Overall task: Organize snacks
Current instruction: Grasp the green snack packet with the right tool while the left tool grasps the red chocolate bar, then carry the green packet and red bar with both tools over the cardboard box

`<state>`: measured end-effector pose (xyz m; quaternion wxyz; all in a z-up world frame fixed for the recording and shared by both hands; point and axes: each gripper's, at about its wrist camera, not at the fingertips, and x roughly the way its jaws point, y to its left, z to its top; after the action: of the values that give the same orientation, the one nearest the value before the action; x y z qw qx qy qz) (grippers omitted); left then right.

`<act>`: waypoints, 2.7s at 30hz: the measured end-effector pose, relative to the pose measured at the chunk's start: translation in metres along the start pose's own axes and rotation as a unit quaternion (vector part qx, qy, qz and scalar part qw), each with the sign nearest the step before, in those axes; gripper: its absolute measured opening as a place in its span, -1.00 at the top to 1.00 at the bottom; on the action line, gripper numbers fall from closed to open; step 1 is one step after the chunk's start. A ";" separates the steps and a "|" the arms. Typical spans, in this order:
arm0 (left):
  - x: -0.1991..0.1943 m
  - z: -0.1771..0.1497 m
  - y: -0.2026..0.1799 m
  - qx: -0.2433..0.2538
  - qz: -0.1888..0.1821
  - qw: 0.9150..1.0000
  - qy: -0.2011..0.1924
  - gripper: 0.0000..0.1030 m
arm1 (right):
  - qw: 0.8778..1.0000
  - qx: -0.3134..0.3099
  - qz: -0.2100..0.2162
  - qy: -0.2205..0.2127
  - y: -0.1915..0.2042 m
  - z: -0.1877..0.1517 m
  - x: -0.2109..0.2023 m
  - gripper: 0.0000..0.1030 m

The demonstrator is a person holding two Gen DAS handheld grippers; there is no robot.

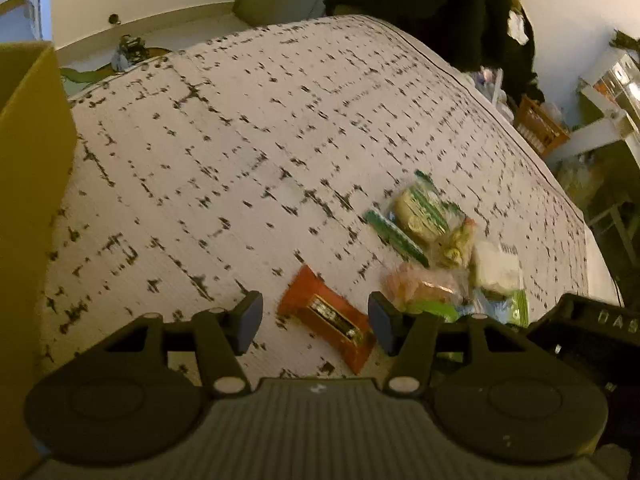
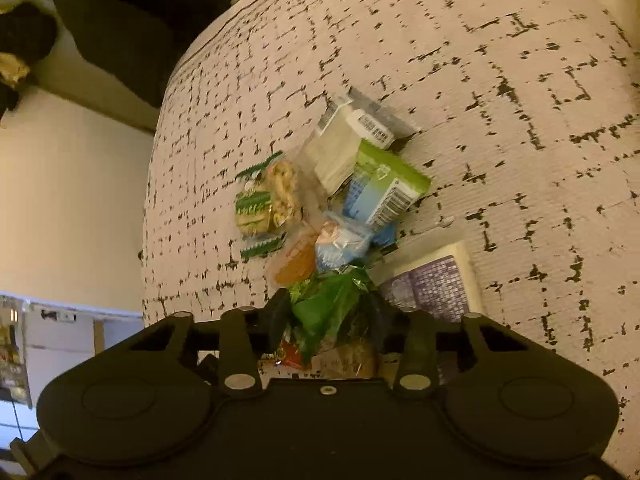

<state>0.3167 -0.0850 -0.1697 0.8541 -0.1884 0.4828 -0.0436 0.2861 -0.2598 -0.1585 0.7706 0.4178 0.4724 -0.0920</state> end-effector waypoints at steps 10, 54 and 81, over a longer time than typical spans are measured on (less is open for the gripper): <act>0.009 -0.011 -0.017 0.066 0.016 0.997 -0.025 -0.24 | 0.999 -0.019 -0.001 -0.037 0.006 -0.006 -0.021 0.33; -0.143 0.013 0.020 0.069 0.049 0.985 -0.152 0.19 | 0.952 -0.261 0.141 -0.078 0.101 -0.077 -0.050 0.35; -0.230 0.017 0.140 -0.050 0.154 0.970 -0.180 0.19 | 0.890 -0.361 0.278 -0.022 0.170 -0.166 -0.036 0.35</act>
<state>0.1936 0.1087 -0.0268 0.9127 -0.1592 0.3463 0.1474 0.2502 -0.0397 -0.0691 0.8724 0.2230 0.3206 0.2941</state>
